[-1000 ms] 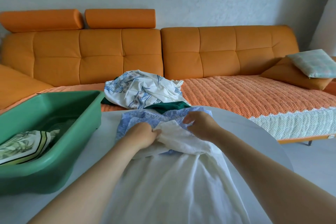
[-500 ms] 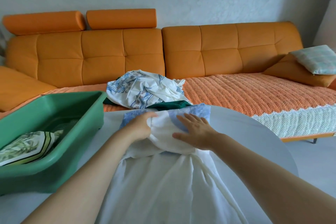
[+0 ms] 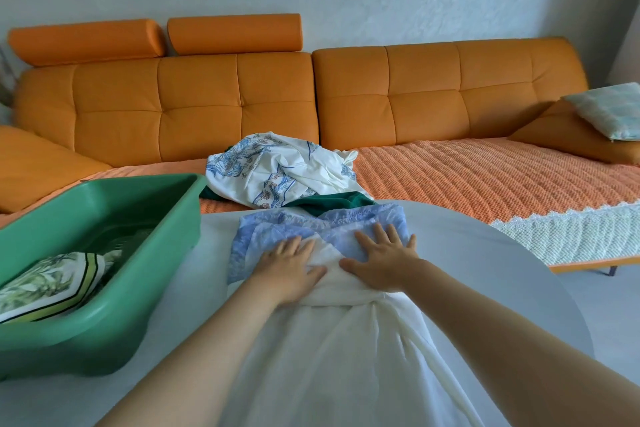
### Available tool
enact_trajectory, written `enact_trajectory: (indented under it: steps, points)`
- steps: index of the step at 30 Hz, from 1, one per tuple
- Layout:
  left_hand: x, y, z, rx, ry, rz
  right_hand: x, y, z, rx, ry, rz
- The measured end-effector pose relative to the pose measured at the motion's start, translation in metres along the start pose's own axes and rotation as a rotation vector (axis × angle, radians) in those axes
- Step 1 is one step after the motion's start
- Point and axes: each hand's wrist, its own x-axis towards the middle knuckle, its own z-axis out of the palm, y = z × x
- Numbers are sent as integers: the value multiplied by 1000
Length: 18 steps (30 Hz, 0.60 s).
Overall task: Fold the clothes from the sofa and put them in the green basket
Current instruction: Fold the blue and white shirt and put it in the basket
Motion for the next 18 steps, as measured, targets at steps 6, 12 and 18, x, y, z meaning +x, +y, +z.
enact_trajectory:
  steps: [6,12,18]
  points:
    - [6,-8,12,-35,-76,-45,13,6,3,-61,-70,51]
    - [24,-17,16,-29,-67,-95,23,-43,0,24,98,39]
    - [50,-36,17,-37,-56,-90,37,-49,24,84,34,-22]
